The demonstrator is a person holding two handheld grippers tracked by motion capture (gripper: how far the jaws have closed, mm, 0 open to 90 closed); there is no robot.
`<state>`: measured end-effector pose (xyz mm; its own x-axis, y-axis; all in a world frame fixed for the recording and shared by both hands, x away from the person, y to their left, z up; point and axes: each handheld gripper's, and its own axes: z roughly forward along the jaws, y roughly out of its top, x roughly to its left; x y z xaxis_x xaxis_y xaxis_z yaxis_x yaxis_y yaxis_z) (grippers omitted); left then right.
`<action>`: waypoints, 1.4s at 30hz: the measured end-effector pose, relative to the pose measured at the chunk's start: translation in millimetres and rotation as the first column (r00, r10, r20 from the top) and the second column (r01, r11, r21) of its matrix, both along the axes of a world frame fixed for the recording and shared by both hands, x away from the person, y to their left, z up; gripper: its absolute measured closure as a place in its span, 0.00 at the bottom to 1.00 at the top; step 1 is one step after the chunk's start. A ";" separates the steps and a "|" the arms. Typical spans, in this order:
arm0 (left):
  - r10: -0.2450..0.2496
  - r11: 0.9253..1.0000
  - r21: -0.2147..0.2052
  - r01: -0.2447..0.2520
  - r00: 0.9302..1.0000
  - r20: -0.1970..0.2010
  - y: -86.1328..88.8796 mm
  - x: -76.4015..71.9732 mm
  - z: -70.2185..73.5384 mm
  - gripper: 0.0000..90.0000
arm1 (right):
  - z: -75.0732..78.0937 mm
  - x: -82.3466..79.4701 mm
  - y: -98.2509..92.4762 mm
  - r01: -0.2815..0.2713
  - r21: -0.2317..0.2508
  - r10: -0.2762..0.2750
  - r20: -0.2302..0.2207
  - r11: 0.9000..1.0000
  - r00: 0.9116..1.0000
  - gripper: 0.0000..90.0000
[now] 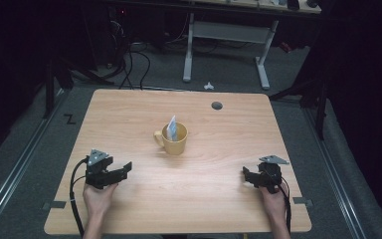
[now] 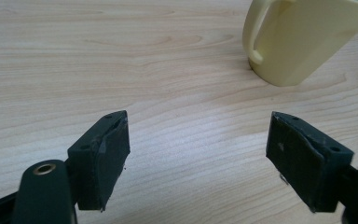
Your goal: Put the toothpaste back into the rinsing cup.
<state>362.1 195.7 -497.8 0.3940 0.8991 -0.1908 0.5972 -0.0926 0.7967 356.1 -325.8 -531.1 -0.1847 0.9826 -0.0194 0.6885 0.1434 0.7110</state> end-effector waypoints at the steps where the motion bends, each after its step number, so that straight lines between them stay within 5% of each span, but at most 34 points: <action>1: 0.001 1.000 -0.002 -0.001 1.000 -0.001 -0.9 0.1 -1.4 0.24 | 0.0 0.0 0.0 0.000 0.000 0.000 0.000 1.000 1.000 0.20; 25: 0.023 0.995 0.097 -0.022 1.000 -0.008 -18.0 8.0 -21.7 0.24 | 0.0 0.0 0.0 0.000 0.000 0.000 0.000 1.000 1.000 0.20; 42: 0.054 0.976 0.212 -0.050 0.998 -0.012 -32.3 16.8 -35.0 0.25 | 0.0 -0.2 0.1 0.000 0.000 0.000 0.000 1.000 1.000 0.20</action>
<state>378.9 163.4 -532.8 0.3435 0.9391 -0.0005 0.6197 -0.2263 0.7515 356.0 -325.7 -531.1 -0.1843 0.9827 -0.0194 0.6885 0.1432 0.7109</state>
